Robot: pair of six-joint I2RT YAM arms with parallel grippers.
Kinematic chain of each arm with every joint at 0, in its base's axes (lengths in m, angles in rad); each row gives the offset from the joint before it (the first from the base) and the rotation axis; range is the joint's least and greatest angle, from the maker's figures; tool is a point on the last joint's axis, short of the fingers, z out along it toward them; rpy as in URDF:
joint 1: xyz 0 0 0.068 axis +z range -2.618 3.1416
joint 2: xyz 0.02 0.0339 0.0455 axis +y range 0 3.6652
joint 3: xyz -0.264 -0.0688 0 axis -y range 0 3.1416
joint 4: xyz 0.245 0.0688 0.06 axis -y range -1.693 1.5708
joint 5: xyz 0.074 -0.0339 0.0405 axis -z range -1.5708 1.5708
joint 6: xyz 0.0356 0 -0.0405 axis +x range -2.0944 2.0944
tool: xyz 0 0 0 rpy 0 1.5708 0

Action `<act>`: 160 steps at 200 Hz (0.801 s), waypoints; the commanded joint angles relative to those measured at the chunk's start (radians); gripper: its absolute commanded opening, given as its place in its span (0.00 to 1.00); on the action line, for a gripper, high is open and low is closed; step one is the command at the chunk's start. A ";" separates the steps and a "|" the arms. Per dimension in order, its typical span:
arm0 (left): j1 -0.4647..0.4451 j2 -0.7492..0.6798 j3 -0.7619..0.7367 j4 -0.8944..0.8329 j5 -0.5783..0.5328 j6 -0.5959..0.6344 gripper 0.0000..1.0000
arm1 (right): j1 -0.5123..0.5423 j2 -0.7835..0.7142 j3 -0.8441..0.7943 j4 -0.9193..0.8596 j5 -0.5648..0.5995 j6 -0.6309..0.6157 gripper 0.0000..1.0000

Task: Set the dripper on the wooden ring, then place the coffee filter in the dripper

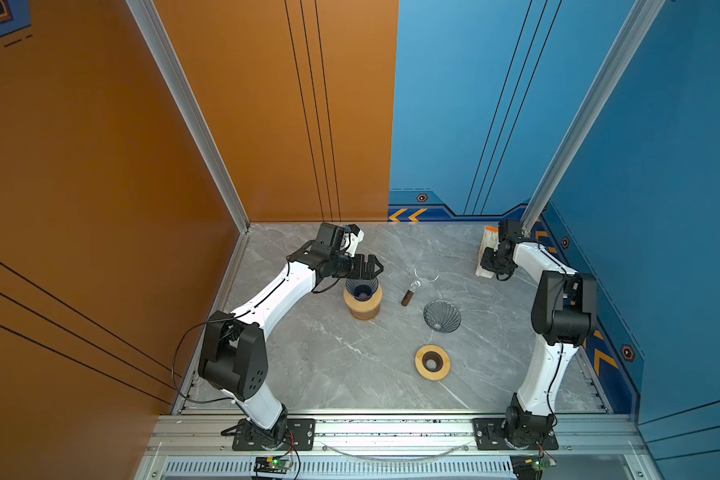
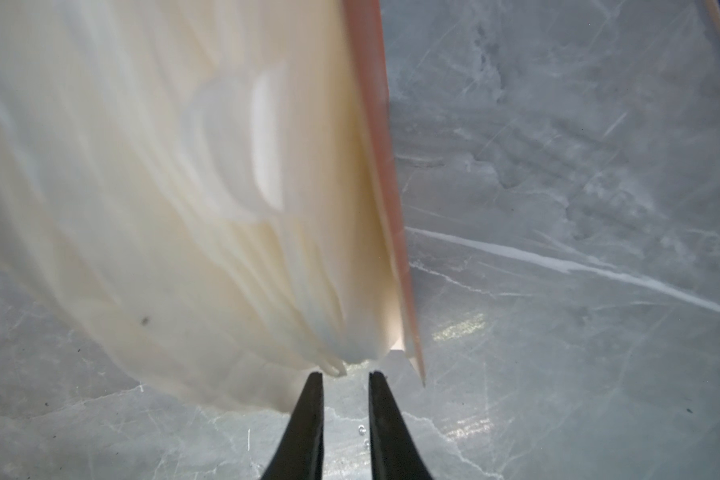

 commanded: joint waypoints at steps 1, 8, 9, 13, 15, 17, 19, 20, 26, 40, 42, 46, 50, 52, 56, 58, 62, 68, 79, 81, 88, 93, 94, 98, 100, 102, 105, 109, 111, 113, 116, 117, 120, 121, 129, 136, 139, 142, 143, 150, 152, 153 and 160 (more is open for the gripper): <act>-0.007 0.016 0.027 -0.010 0.021 -0.007 0.98 | 0.005 0.046 0.035 0.006 -0.015 0.008 0.17; -0.007 0.016 0.026 -0.009 0.021 -0.006 0.98 | 0.005 0.050 0.038 0.004 -0.015 0.008 0.16; -0.007 0.016 0.026 -0.009 0.022 -0.007 0.98 | 0.005 0.050 0.038 0.004 -0.015 0.008 0.16; -0.007 0.017 0.027 -0.009 0.020 -0.007 0.98 | 0.005 0.051 0.039 0.004 -0.015 0.008 0.16; -0.007 0.016 0.026 -0.009 0.020 -0.006 0.98 | 0.004 0.051 0.038 0.005 -0.015 0.008 0.16; -0.008 0.016 0.026 -0.009 0.021 -0.007 0.98 | 0.005 0.051 0.039 0.006 -0.013 0.008 0.16; -0.007 0.017 0.027 -0.009 0.020 -0.007 0.98 | 0.005 0.051 0.039 0.006 -0.013 0.009 0.16; -0.007 0.017 0.027 -0.009 0.021 -0.007 0.98 | 0.005 0.051 0.039 0.006 -0.013 0.009 0.16; -0.007 0.018 0.027 -0.009 0.020 -0.008 0.98 | 0.005 0.052 0.038 0.005 -0.014 0.009 0.16; -0.007 0.022 0.028 -0.010 0.021 -0.009 0.98 | 0.005 0.054 0.040 0.004 -0.015 0.012 0.16; -0.007 0.022 0.028 -0.010 0.022 -0.010 0.98 | 0.005 0.054 0.039 0.004 -0.015 0.012 0.16; -0.007 0.022 0.029 -0.010 0.021 -0.010 0.98 | 0.005 0.054 0.038 0.004 -0.017 0.014 0.16; -0.007 0.022 0.029 -0.010 0.020 -0.010 0.98 | 0.005 0.057 0.039 0.004 -0.017 0.014 0.16; -0.007 0.023 0.029 -0.009 0.021 -0.010 0.98 | 0.005 0.057 0.038 0.004 -0.018 0.014 0.16; -0.007 0.023 0.029 -0.009 0.020 -0.010 0.98 | 0.004 0.058 0.038 0.004 -0.018 0.014 0.16; -0.006 0.022 0.029 -0.009 0.020 -0.010 0.98 | 0.005 0.058 0.037 0.004 -0.017 0.014 0.16; -0.006 0.024 0.029 -0.009 0.021 -0.010 0.98 | 0.005 0.059 0.037 0.004 -0.016 0.014 0.16; -0.007 0.024 0.030 -0.009 0.020 -0.010 0.98 | 0.005 0.059 0.037 0.004 -0.015 0.015 0.16; -0.007 0.025 0.031 -0.009 0.021 -0.010 0.98 | 0.006 0.061 0.036 0.004 -0.016 0.016 0.16; -0.007 0.026 0.032 -0.009 0.021 -0.010 0.98 | 0.006 0.060 0.036 0.004 -0.017 0.016 0.16; -0.007 0.026 0.032 -0.009 0.021 -0.010 0.98 | 0.006 0.060 0.036 0.004 -0.016 0.016 0.16; -0.007 0.027 0.033 -0.009 0.022 -0.010 0.98 | 0.006 0.060 0.036 0.004 -0.015 0.016 0.15; -0.007 0.028 0.033 -0.009 0.022 -0.010 0.98 | 0.006 0.060 0.036 0.004 -0.015 0.016 0.15; -0.007 0.028 0.034 -0.009 0.022 -0.010 0.98 | 0.006 0.060 0.036 0.004 -0.015 0.016 0.14; -0.007 0.028 0.034 -0.009 0.022 -0.010 0.98 | 0.006 0.059 0.036 0.004 -0.014 0.016 0.14; -0.007 0.028 0.035 -0.010 0.023 -0.010 0.98 | 0.006 0.057 0.036 0.004 -0.014 0.015 0.14; -0.007 0.029 0.035 -0.009 0.022 -0.010 0.98 | 0.006 0.058 0.036 0.004 -0.014 0.014 0.13; -0.007 0.031 0.036 -0.009 0.023 -0.010 0.98 | 0.006 0.057 0.036 0.004 -0.011 0.014 0.13; -0.007 0.030 0.036 -0.009 0.024 -0.010 0.98 | 0.006 0.055 0.037 0.004 -0.010 0.014 0.13; -0.007 0.030 0.036 -0.009 0.023 -0.010 0.98 | 0.006 0.055 0.035 0.004 -0.009 0.014 0.12; -0.006 0.030 0.036 -0.009 0.023 -0.010 0.98 | 0.007 0.053 0.035 0.004 -0.007 0.014 0.12; -0.006 0.030 0.036 -0.009 0.023 -0.010 0.98 | 0.006 0.053 0.035 0.005 -0.007 0.014 0.11; -0.008 0.030 0.036 -0.009 0.024 -0.010 0.98 | 0.007 0.052 0.035 0.004 -0.007 0.014 0.10; -0.008 0.030 0.037 -0.009 0.023 -0.010 0.98 | 0.007 0.052 0.036 0.004 -0.006 0.014 0.10; -0.007 0.032 0.036 -0.009 0.024 -0.010 0.98 | 0.007 0.051 0.037 0.004 -0.002 0.012 0.08; -0.007 0.032 0.035 -0.009 0.024 -0.010 0.98 | 0.008 0.049 0.037 0.004 -0.002 0.012 0.06; -0.007 0.031 0.036 -0.009 0.025 -0.010 0.98 | 0.008 0.048 0.038 0.004 -0.002 0.012 0.06; -0.007 0.032 0.035 -0.009 0.024 -0.010 0.98 | 0.008 0.047 0.037 0.004 0.000 0.012 0.05; -0.007 0.032 0.035 -0.009 0.025 -0.010 0.98 | 0.008 0.047 0.038 0.004 0.000 0.012 0.05; -0.007 0.031 0.035 -0.009 0.025 -0.010 0.98 | 0.008 0.045 0.037 0.004 0.000 0.013 0.03; -0.007 0.030 0.035 -0.009 0.025 -0.010 0.98 | 0.008 0.045 0.037 0.004 0.000 0.012 0.02; -0.007 0.030 0.035 -0.010 0.025 -0.010 0.98 | 0.008 0.044 0.037 0.004 -0.001 0.012 0.02; -0.007 0.031 0.035 -0.009 0.025 -0.010 0.98 | 0.008 0.042 0.036 0.003 0.001 0.013 0.00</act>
